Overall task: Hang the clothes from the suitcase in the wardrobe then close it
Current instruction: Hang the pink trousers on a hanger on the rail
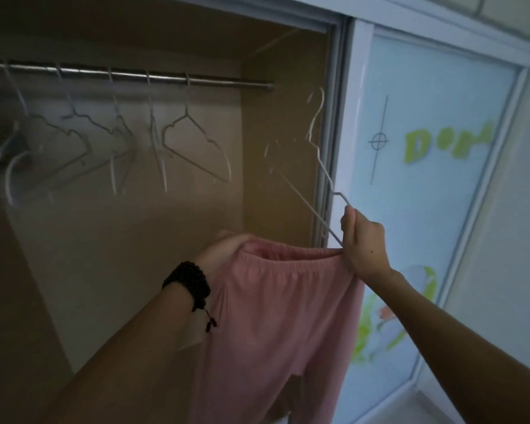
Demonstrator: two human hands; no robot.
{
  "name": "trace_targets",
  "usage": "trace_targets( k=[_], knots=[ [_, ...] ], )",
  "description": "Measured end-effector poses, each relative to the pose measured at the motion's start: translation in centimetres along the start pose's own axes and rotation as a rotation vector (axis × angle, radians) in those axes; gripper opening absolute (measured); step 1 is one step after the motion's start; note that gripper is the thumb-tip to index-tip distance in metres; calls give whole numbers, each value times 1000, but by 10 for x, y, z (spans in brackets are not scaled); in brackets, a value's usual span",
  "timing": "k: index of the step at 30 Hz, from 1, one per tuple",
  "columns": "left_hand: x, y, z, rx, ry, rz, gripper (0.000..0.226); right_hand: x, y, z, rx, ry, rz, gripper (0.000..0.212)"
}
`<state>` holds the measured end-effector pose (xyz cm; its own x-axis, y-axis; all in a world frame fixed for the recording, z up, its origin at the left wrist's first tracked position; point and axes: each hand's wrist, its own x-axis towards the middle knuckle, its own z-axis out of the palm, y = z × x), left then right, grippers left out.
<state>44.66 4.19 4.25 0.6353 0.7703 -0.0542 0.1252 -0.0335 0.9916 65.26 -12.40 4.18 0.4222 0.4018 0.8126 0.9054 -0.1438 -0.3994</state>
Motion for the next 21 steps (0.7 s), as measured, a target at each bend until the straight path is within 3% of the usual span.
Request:
trace_targets(
  k=[3, 10, 12, 17, 19, 21],
  knots=[
    [-1, 1, 26, -23, -77, -1, 52, -16, 12, -24, 12, -12, -7, 52],
    [-19, 28, 120, -163, -98, -43, 84, -40, 56, -97, 96, -66, -89, 37],
    [-25, 38, 139, -279, -97, -61, 83, -45, 64, -109, 126, -88, -104, 32],
    [-40, 36, 179, -474, 108, -3, 45, -49, 109, -147, 185, -54, -56, 45],
    [-51, 33, 179, -418, 177, 101, 36, -51, 113, -154, 256, 11, 73, 49],
    [-69, 36, 180, -392, 215, 198, 34, -57, 104, -150, 429, 112, 352, 50]
  ],
)
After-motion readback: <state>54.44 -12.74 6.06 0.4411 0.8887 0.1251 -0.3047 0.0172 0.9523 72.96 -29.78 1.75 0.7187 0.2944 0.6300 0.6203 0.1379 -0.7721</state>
